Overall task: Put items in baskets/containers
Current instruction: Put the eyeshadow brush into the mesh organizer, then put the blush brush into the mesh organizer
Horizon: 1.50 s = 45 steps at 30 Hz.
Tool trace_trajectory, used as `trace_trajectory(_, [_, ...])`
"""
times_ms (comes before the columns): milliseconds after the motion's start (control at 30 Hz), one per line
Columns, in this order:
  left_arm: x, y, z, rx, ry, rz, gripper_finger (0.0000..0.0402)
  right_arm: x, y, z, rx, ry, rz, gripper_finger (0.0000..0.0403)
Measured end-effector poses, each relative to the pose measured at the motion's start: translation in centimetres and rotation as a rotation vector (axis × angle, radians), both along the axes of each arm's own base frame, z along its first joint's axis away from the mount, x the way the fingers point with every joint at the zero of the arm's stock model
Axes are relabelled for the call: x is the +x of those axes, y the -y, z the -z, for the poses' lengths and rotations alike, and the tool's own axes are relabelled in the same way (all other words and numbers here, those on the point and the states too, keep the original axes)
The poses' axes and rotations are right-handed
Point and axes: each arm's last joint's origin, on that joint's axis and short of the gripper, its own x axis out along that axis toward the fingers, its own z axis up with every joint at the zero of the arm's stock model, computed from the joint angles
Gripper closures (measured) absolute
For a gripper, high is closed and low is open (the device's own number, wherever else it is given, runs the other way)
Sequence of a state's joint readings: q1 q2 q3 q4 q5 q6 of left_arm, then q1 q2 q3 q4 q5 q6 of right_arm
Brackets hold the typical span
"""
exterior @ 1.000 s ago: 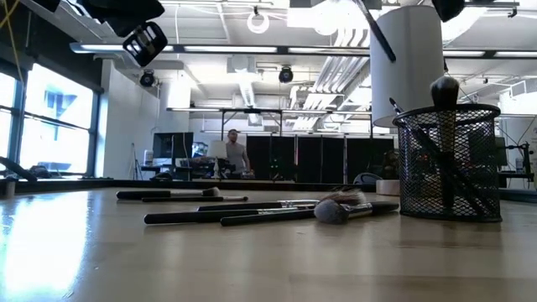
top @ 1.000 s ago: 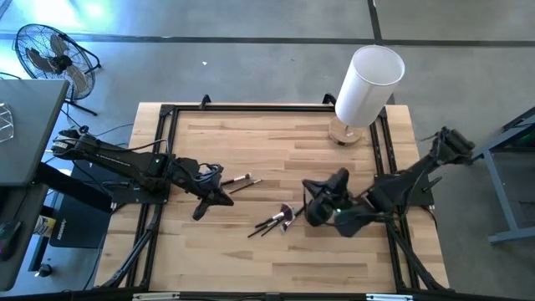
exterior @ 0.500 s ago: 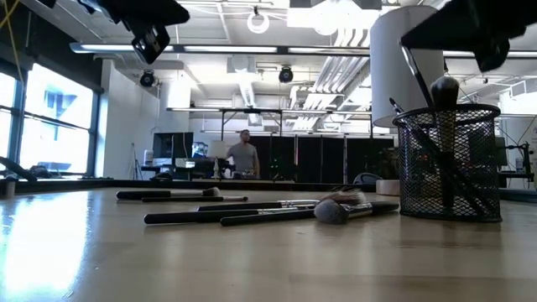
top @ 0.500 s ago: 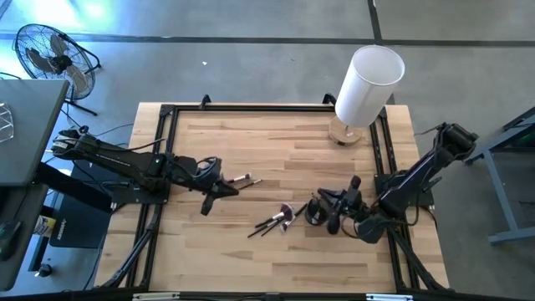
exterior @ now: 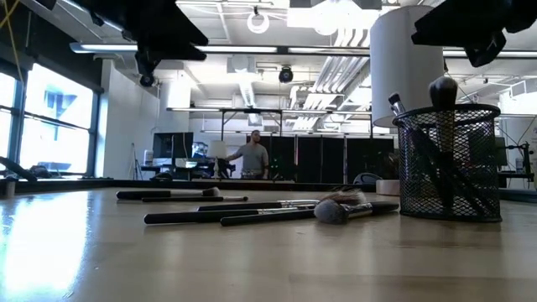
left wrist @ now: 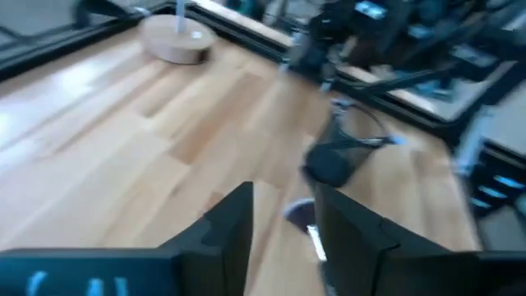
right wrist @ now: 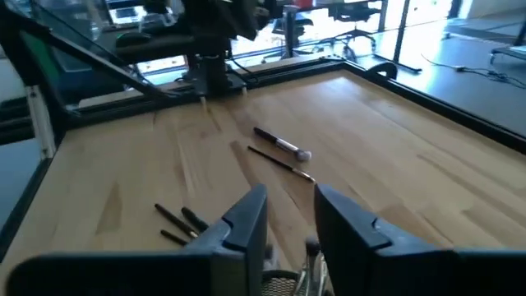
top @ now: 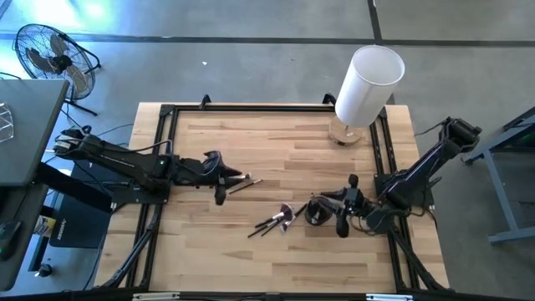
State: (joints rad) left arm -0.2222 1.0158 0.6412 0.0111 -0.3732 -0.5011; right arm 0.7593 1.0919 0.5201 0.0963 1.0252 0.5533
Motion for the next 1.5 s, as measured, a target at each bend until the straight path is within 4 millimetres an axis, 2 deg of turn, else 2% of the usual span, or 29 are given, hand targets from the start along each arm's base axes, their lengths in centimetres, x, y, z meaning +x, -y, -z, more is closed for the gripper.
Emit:
trace_trajectory(200, [2.7, -0.7, 0.2, 0.101, -0.192, -0.138, 0.0261, -1.1, 2.3, -1.0, 0.104, 0.007, 0.078, 0.0301])
trace_trajectory(367, [6.4, -4.0, 0.2, 0.051, -0.469, -0.077, 0.0269, -1.8, 4.8, -1.4, 0.222, -0.015, 0.147, 0.0321])
trace_trajectory(500, [9.1, -6.9, 2.6, 0.009, -0.766, 0.081, 0.0271, -2.0, 6.2, -1.7, 0.285, -0.014, 0.192, 0.0332])
trace_trajectory(600, [10.6, -7.9, 4.7, 0.006, -0.907, 0.2, 0.0271, -1.9, 7.0, -1.9, 0.303, -0.005, 0.216, 0.0339])
trace_trajectory(767, [12.1, -8.2, 8.3, 0.037, -1.022, 0.309, 0.0271, -1.7, 7.6, -1.9, 0.309, 0.001, 0.253, 0.0347])
trace_trajectory(933, [12.9, -8.4, 10.5, 0.082, -1.069, 0.328, 0.0271, -1.6, 7.8, -1.9, 0.338, 0.012, 0.268, 0.0352])
trace_trajectory(1067, [13.1, -8.4, 10.8, 0.092, -1.061, 0.384, 0.0293, -1.6, 7.7, -1.9, 0.356, 0.0, 0.244, 0.0352])
trace_trajectory(1200, [13.4, -8.3, 10.8, 0.095, -1.037, 0.386, 0.0377, -1.6, 7.7, -1.9, 0.365, -0.008, 0.23, 0.0355])
trace_trajectory(1233, [13.4, -8.3, 10.8, 0.085, -1.033, 0.37, 0.0385, -1.6, 7.6, -1.9, 0.367, -0.011, 0.225, 0.0356])
trace_trajectory(1367, [13.2, -8.6, 10.1, 0.107, -1.091, 0.357, 0.039, -1.5, 7.6, -1.8, 0.377, -0.026, 0.203, 0.0356])
trace_trajectory(1500, [13.5, -8.8, 8.3, 0.18, -1.145, 0.372, 0.0394, -1.7, 7.5, -1.5, 0.334, -0.083, 0.165, 0.0355])
